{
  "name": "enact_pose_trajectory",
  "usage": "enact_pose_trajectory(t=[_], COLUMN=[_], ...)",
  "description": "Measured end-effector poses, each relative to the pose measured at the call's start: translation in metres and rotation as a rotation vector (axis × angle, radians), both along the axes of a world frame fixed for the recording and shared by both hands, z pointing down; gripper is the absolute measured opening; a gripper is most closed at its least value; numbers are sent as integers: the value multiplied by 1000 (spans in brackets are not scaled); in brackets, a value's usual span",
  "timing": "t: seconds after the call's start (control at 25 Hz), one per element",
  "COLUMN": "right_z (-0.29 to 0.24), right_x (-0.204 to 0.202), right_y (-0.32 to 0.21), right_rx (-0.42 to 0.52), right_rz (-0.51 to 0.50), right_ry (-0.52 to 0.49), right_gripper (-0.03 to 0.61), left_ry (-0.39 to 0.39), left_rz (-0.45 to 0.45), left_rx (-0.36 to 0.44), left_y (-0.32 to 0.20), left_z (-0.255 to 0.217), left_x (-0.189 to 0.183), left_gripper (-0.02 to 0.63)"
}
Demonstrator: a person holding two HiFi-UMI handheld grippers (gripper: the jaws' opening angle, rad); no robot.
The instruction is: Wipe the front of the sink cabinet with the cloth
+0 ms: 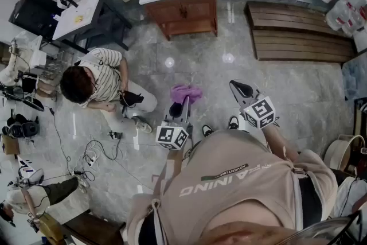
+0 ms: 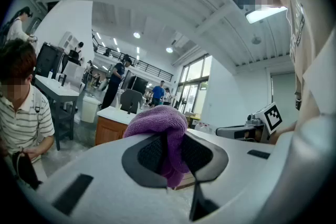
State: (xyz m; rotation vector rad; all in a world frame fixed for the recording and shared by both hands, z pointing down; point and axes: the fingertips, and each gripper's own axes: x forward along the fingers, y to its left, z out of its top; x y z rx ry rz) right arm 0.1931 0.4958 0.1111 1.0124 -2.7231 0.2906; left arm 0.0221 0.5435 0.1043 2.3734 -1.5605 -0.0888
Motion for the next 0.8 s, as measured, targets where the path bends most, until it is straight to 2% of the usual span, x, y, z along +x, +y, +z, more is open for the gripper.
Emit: enact_pose_trajectory(t=[0.32, 0.8], right_z=[1, 8], right_x=[-12, -50], right_y=[-10, -35], right_rx=[-9, -27], right_rz=[12, 60], right_ry=[2, 28], right_gripper=[12, 12], left_ry=[28, 57], left_rz=[36, 5], left_rx=[4, -8], left_y=[-11, -29], left_z=[5, 16], left_x=[-7, -71], left_gripper=[67, 67])
